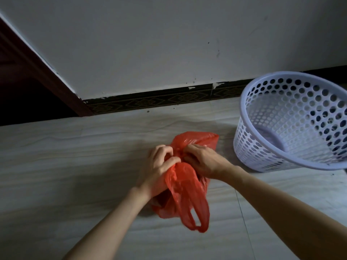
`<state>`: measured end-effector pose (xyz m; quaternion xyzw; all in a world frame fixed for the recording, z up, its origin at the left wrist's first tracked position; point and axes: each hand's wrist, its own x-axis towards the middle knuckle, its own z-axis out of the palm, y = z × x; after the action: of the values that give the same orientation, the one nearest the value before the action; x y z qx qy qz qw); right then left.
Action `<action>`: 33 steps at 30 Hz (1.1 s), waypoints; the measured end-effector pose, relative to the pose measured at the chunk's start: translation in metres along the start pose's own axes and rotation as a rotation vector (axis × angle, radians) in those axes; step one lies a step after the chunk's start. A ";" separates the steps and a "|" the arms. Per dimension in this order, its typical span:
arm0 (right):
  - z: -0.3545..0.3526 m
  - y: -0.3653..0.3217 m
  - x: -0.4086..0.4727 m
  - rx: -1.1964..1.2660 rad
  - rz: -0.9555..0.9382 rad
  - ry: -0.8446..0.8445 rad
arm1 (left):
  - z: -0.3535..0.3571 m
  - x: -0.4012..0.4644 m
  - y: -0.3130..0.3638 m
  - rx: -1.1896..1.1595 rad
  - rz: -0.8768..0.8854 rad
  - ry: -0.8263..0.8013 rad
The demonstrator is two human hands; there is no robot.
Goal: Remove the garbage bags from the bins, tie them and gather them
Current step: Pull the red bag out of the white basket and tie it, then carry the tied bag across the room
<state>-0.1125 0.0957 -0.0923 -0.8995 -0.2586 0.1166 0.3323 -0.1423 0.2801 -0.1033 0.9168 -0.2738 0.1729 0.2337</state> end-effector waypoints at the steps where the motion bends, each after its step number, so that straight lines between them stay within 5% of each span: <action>1: -0.002 0.000 -0.002 -0.065 -0.010 -0.010 | -0.002 0.002 0.000 0.043 0.029 -0.014; 8: -0.014 0.004 -0.013 -0.420 -0.129 -0.023 | -0.012 0.012 0.003 0.290 0.297 -0.186; 20: -0.021 0.012 -0.017 -0.506 -0.107 0.038 | -0.012 -0.008 -0.018 0.654 0.308 -0.179; 28: -0.042 -0.066 -0.011 -0.202 0.147 -0.067 | -0.112 0.019 0.022 0.657 -0.055 -0.661; 31: -0.080 -0.129 -0.003 -0.145 0.198 -0.043 | -0.174 0.046 0.037 0.477 -0.353 -0.886; 33: -0.115 -0.170 -0.001 -0.141 0.233 -0.046 | -0.228 0.064 0.048 0.363 -0.401 -0.963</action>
<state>-0.1358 0.1432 0.1062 -0.9416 -0.1674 0.1568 0.2466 -0.1626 0.3364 0.1307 0.9520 -0.1357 -0.2696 -0.0513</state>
